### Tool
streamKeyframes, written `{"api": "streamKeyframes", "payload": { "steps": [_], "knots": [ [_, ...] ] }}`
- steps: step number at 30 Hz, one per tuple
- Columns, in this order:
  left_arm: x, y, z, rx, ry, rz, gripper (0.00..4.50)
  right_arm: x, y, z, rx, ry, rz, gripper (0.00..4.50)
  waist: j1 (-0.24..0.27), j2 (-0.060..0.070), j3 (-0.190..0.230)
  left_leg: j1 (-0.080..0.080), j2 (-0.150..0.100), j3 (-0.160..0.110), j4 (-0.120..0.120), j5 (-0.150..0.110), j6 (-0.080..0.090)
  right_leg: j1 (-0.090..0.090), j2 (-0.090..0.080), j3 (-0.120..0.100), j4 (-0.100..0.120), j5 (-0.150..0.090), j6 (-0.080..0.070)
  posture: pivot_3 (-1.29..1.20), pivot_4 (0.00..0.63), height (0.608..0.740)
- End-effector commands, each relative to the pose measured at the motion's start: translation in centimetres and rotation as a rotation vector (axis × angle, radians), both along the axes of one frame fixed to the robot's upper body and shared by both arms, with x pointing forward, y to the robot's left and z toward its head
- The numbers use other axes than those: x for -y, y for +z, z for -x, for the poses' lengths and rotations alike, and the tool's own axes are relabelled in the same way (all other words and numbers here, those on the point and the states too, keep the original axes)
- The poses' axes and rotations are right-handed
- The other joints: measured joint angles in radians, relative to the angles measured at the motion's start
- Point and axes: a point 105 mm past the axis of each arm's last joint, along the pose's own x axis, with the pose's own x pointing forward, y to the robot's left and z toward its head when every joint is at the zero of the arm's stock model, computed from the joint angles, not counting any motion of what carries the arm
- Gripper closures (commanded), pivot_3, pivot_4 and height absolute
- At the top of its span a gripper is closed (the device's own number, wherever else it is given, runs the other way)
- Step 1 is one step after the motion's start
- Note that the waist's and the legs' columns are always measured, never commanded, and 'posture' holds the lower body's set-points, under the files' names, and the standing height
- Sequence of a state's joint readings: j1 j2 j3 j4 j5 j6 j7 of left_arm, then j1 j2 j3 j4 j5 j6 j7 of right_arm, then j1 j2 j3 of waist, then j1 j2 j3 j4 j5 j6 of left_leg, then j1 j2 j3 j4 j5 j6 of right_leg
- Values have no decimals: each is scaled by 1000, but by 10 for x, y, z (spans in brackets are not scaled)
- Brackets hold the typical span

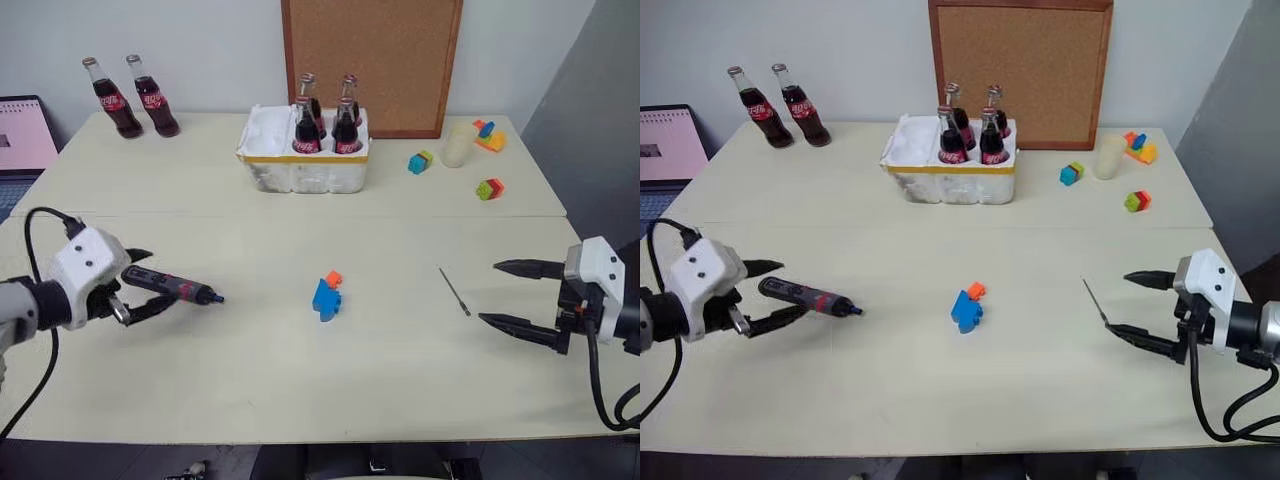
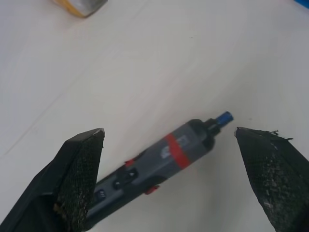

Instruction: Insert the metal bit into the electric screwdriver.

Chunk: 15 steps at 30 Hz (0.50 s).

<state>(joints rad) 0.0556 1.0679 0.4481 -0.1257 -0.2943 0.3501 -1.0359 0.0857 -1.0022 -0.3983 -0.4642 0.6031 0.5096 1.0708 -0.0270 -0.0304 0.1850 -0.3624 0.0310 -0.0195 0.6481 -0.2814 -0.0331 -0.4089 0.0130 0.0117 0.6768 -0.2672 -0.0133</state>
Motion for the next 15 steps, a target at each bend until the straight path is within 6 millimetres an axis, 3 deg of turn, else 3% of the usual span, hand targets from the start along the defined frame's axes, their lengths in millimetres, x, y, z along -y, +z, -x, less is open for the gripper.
{"api": "streamKeyframes", "payload": {
  "steps": [1,8,11,15],
  "knots": [
    [-8,11,1,31,5,-33,4,-6,8,-1,39,34,-7,0,-1,0,0,0,0,0,0,0,0,0,0,0,0,0,0,0,150,740],
    [10,7,8,2,-116,-70,4,-32,9,-3,52,105,-67,0,-1,0,0,0,0,1,0,0,0,-1,0,1,0,0,0,0,150,740],
    [32,-1,14,-40,-216,-53,4,-55,3,-5,50,144,-104,0,-2,0,0,0,0,1,0,0,0,-1,0,1,1,0,0,0,150,740],
    [65,-13,18,-80,-338,-19,4,-82,-18,-23,69,121,-73,0,-2,0,0,0,0,1,0,0,0,-1,0,1,2,0,0,0,150,740]
  ]
}}
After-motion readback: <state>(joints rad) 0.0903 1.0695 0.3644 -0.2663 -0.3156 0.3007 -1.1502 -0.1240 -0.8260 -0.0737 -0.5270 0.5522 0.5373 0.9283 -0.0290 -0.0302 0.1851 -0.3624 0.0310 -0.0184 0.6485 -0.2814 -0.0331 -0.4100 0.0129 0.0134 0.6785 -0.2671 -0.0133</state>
